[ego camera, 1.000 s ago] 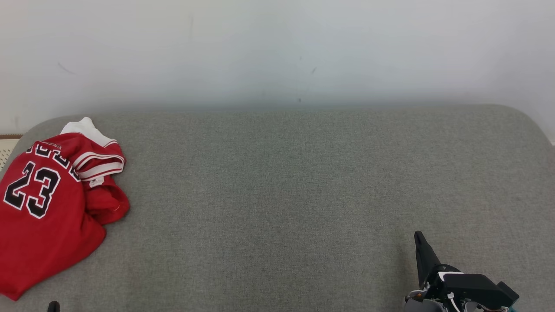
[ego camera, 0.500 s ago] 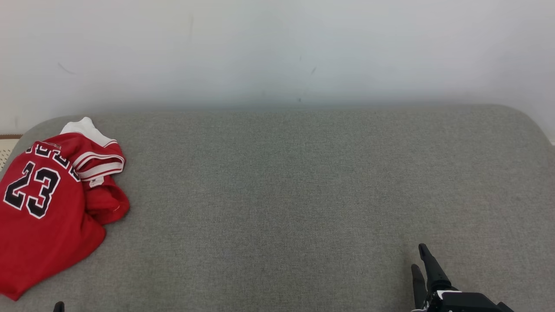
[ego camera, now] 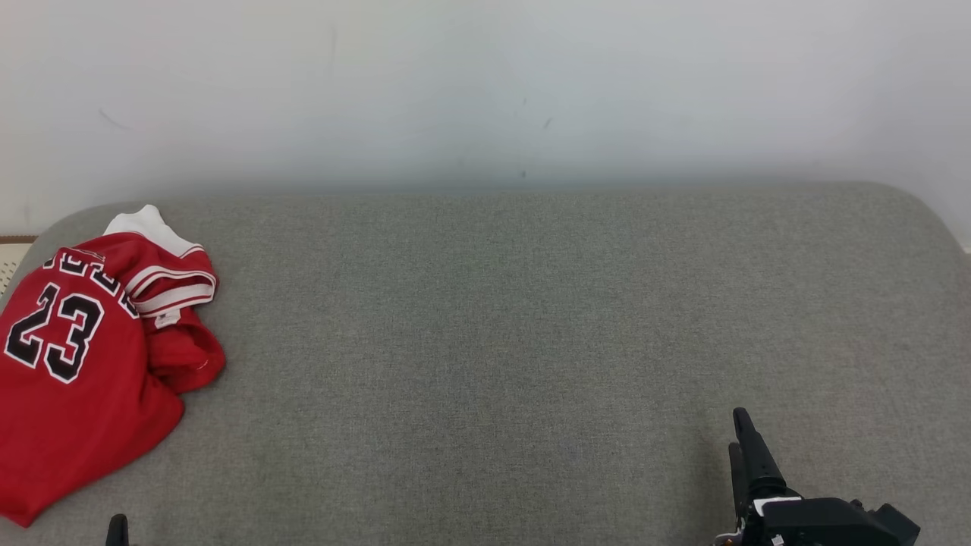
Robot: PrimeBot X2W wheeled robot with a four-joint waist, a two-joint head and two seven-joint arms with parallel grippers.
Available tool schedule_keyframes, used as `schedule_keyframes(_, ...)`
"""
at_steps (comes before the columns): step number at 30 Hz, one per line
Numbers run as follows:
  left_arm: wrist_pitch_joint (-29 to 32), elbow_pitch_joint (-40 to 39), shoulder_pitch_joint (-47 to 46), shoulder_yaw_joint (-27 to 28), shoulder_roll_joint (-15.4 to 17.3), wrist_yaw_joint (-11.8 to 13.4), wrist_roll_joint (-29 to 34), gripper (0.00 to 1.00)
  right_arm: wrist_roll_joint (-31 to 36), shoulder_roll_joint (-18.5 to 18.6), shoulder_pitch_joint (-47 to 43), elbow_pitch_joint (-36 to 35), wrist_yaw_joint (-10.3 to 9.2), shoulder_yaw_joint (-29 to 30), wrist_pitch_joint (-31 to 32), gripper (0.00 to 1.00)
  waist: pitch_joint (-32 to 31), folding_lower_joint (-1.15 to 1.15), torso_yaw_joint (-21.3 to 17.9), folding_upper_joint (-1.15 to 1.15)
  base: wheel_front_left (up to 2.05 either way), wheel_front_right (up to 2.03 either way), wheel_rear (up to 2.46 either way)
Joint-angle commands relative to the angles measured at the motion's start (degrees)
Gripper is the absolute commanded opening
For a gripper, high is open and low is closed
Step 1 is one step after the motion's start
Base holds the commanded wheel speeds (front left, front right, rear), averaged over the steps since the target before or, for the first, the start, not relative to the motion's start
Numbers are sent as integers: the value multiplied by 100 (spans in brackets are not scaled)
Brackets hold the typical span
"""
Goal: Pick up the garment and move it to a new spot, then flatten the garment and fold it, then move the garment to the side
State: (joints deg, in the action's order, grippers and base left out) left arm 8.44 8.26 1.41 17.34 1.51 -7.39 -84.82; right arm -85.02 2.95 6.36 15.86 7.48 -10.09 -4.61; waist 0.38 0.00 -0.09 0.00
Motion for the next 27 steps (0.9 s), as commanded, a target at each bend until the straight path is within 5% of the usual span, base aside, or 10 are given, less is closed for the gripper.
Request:
schedule_keyframes(1, -80, -134, -34, -31, 72, -3, 229, 100, 257, -2, 80, -129, 3, -15, -47, 100, -1, 0, -2, 0, 0, 0, 0)
schedule_keyframes(27, -866, -523, -89, -608, 105, 348, 3505, 100, 3532, -4, 64, -505, 3, -213, -393, 100, 8, 0, -20, 0, 0, 0, 0)
